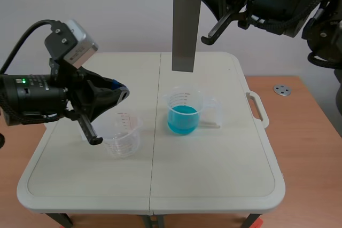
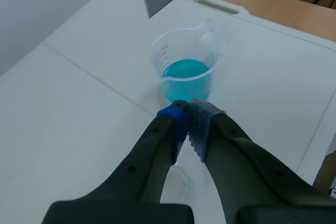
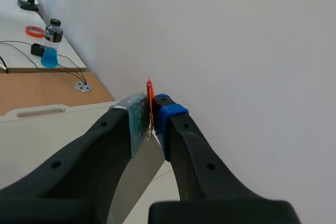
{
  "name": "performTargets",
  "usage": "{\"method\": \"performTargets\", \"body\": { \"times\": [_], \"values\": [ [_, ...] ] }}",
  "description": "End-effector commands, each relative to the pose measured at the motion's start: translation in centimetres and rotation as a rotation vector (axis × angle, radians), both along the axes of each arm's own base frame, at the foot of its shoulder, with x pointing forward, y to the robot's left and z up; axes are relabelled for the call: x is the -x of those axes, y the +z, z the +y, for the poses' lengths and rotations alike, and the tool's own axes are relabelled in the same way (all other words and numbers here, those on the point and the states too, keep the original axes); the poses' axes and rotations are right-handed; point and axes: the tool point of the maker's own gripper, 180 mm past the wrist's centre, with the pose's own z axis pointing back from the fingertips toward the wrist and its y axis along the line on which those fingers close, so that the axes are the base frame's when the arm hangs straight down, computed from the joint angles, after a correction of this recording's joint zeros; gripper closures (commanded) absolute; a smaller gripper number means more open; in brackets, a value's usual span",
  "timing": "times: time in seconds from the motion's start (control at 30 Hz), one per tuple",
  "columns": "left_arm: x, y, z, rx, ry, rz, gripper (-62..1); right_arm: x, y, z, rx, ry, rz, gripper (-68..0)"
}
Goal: Hold the metal plate by the orange handle, dip it into the blue solution, take it out and point at it, then put the plate back in the beaker on the left.
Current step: 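Raise the plate and point at it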
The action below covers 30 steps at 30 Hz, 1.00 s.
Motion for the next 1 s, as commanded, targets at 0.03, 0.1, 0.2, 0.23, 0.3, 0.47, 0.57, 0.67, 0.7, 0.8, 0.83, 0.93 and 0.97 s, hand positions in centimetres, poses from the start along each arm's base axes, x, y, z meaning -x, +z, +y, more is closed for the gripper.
{"method": "performTargets", "body": {
  "times": [0.03,0.1,0.2,0.23,0.3,0.47,0.57,0.67,0.7,0.8,0.83,0.93,0.97],
  "values": [
    [-1.1,0.9,-0.8,0.016,0.020,-0.031,-1.2,0.1,1.6,-0.2,-0.018,0.008,-0.043,-1.3],
    [-1.6,0.7,-1.3,0.018,0.031,-0.024,-1.2,0.1,1.6,-0.2,-0.017,0.007,-0.042,-1.3],
    [-2.4,0.6,-2.0,0.022,0.039,-0.028,-1.2,0.1,1.6,-0.2,-0.016,0.006,-0.041,-1.3],
    [-2.7,0.5,-2.2,0.024,0.042,-0.029,-1.2,0.1,1.6,-0.2,-0.015,0.006,-0.041,-1.3],
    [-3.4,0.3,-2.4,0.025,0.053,-0.027,-1.2,0.0,1.5,-0.2,-0.011,0.003,-0.037,-1.3],
    [-5.1,-0.7,-2.7,0.020,0.086,-0.014,-1.2,-0.1,1.3,-0.3,-0.003,-0.002,-0.030,-1.3],
    [-5.9,-0.9,-3.0,0.027,0.096,-0.010,-1.2,-0.2,1.1,-0.3,0.004,-0.007,-0.023,-1.3],
    [-6.6,-0.9,-3.5,0.039,0.105,-0.006,-1.2,-0.2,1.1,-0.3,0.004,-0.007,-0.023,-1.3],
    [-6.8,-1.0,-3.7,0.037,0.106,-0.010,-1.2,-0.2,1.1,-0.3,0.004,-0.007,-0.023,-1.3],
    [-7.2,-1.0,-4.3,0.034,0.103,-0.025,-1.2,-0.2,1.1,-0.3,0.004,-0.007,-0.023,-1.3],
    [-7.3,-1.1,-4.4,0.030,0.106,-0.028,-1.2,-0.2,1.0,-0.3,0.007,-0.009,-0.020,-1.3],
    [-7.5,-1.2,-4.9,0.023,0.112,-0.048,-1.2,-0.2,1.0,-0.3,0.009,-0.010,-0.018,-1.3],
    [-7.5,-1.3,-5.1,0.024,0.110,-0.047,-1.2,-0.2,1.0,-0.3,0.009,-0.010,-0.018,-1.3]
  ]
}}
